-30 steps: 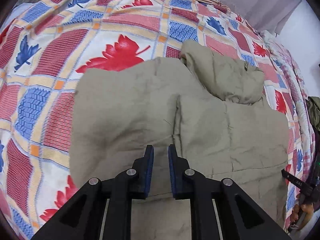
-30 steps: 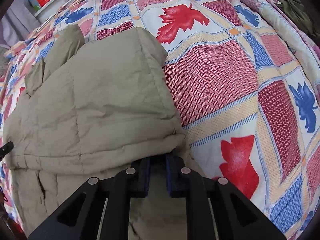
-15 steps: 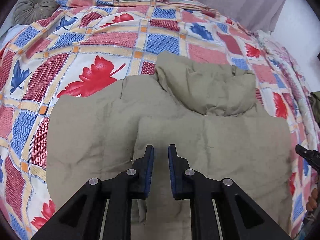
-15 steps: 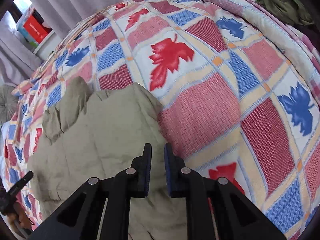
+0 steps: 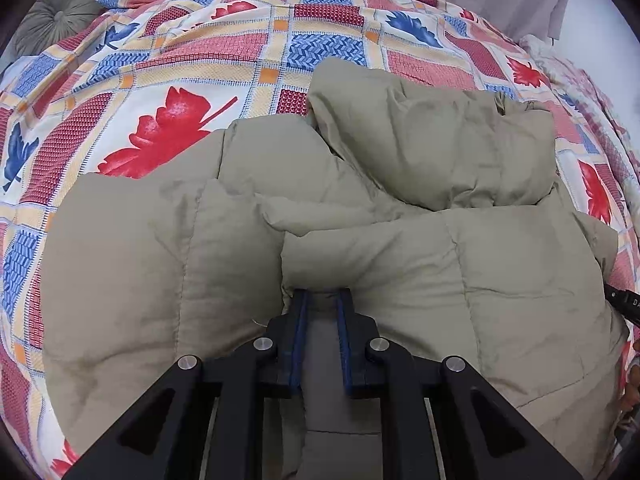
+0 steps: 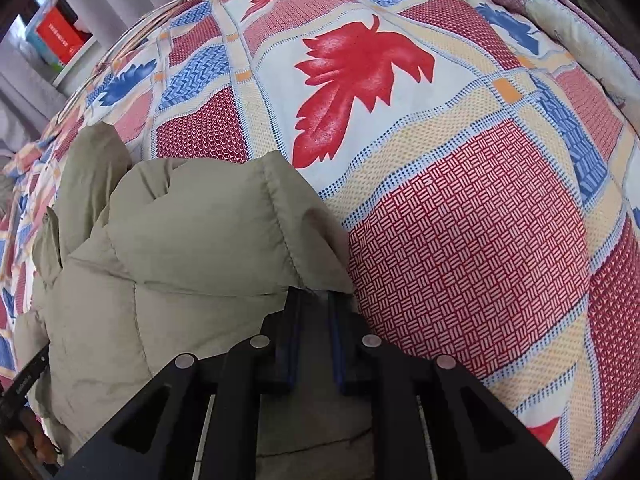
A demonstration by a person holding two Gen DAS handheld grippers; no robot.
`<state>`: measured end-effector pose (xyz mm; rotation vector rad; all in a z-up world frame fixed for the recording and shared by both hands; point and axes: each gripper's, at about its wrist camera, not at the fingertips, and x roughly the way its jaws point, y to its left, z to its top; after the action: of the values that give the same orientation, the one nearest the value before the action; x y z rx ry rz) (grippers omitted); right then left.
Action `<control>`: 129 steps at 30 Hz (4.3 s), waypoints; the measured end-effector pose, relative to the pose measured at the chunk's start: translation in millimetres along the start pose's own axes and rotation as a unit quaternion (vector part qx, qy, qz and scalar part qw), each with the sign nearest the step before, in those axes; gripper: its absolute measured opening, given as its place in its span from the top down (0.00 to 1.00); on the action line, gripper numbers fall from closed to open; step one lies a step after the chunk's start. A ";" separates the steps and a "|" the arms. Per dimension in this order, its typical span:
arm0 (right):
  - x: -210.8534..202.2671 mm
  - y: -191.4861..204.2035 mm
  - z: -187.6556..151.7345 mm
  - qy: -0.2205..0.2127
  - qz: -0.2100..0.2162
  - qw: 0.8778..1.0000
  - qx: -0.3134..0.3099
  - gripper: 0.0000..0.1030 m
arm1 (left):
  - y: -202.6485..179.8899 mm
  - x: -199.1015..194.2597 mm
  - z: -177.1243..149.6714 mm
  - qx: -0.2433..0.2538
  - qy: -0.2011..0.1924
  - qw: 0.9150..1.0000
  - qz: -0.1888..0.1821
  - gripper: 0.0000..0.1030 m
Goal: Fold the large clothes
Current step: 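Press and smooth the folded jacket with the left gripper, then withdraw, then grasp the jacket hem with both grippers and lift it toward the collar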
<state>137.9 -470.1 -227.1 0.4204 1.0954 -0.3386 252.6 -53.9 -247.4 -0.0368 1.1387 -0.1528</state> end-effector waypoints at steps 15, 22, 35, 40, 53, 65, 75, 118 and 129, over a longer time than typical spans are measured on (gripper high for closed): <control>-67.0 12.8 -59.5 -0.029 -0.100 0.989 -0.109 0.65 | 15.6 -33.1 -53.5 0.040 0.023 0.999 0.000 0.84; -71.6 5.5 -63.3 -0.010 -0.102 0.992 -0.070 0.60 | 19.7 -54.0 -56.0 0.041 0.033 0.998 0.018 0.84; -134.0 9.2 -130.0 0.059 0.007 0.998 0.013 0.44 | 38.6 -129.9 -114.6 0.041 0.081 0.996 0.018 0.84; -155.5 15.9 -153.5 0.076 0.025 0.996 0.028 0.40 | 52.5 -146.9 -138.6 0.017 0.111 0.993 0.017 0.26; -199.4 11.0 -188.7 0.103 0.071 0.989 0.075 0.26 | 78.7 -200.3 -181.8 -0.013 0.118 0.992 0.036 0.01; -213.4 -29.3 -245.7 0.144 0.182 0.953 0.193 0.15 | 92.0 -204.7 -237.6 -0.055 0.192 0.979 -0.047 0.01; -180.1 -60.3 -301.2 0.219 0.206 0.907 0.294 0.15 | 117.5 -190.2 -273.4 -0.151 0.245 0.943 -0.166 0.01; -134.9 -50.6 -300.6 0.228 0.272 0.879 0.318 0.90 | 102.2 -182.1 -260.1 -0.174 0.189 0.936 -0.239 0.88; -181.5 -15.5 -226.3 0.162 0.283 0.924 0.199 0.91 | 106.2 -231.0 -181.8 -0.130 0.091 0.954 -0.253 0.88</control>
<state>-122.1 -362.9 -154.2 1.1601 1.1692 0.0320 4.1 92.3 -126.8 -0.5622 1.3105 -0.4691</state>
